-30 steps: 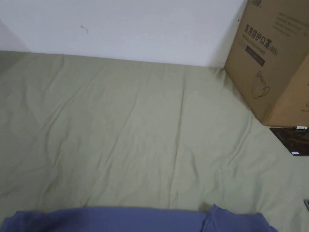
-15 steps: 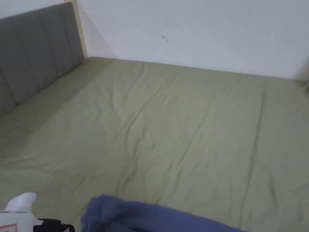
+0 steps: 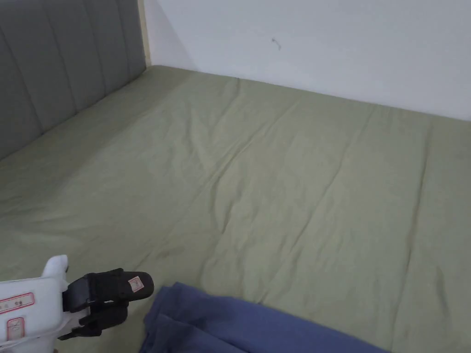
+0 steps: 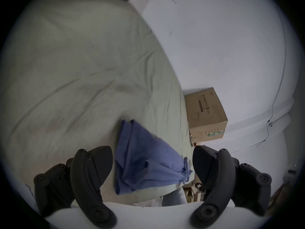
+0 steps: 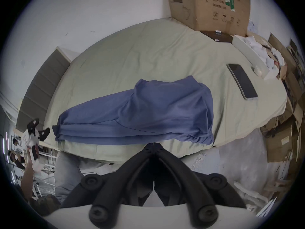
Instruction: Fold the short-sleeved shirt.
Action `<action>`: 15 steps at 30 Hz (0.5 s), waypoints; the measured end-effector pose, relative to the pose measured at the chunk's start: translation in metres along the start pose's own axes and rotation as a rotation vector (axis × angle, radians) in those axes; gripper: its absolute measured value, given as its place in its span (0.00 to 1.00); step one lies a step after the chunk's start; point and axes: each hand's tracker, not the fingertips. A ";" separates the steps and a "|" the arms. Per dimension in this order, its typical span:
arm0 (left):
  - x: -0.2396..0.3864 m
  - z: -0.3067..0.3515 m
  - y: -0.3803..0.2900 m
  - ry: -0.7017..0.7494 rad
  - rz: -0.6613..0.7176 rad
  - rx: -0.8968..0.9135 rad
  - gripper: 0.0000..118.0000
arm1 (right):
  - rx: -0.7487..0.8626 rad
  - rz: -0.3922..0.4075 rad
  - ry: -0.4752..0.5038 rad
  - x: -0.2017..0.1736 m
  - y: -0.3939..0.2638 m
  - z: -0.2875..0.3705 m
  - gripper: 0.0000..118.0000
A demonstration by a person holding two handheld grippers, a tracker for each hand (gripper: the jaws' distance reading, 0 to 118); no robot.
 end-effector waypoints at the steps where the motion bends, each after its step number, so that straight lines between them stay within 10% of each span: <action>1: -0.005 -0.008 0.004 0.024 0.009 -0.038 0.87 | 0.002 0.007 0.005 -0.004 0.002 0.002 0.00; 8: -0.023 -0.078 -0.004 -0.159 0.118 -0.249 0.81 | 0.001 0.019 0.027 -0.028 0.013 0.010 0.00; 9: -0.024 -0.093 -0.010 -0.175 0.171 -0.283 0.68 | -0.001 0.023 0.031 -0.030 0.014 0.009 0.00; 11: -0.040 -0.124 -0.018 -0.095 0.210 -0.340 0.07 | -0.011 0.036 0.041 -0.038 0.017 0.005 0.00; 13: -0.038 -0.135 -0.031 0.048 0.171 -0.346 0.06 | -0.025 0.057 0.038 -0.043 0.019 0.003 0.00; 15: -0.028 -0.125 -0.031 -0.132 0.238 -0.295 0.06 | -0.029 0.081 0.019 -0.047 0.018 0.003 0.00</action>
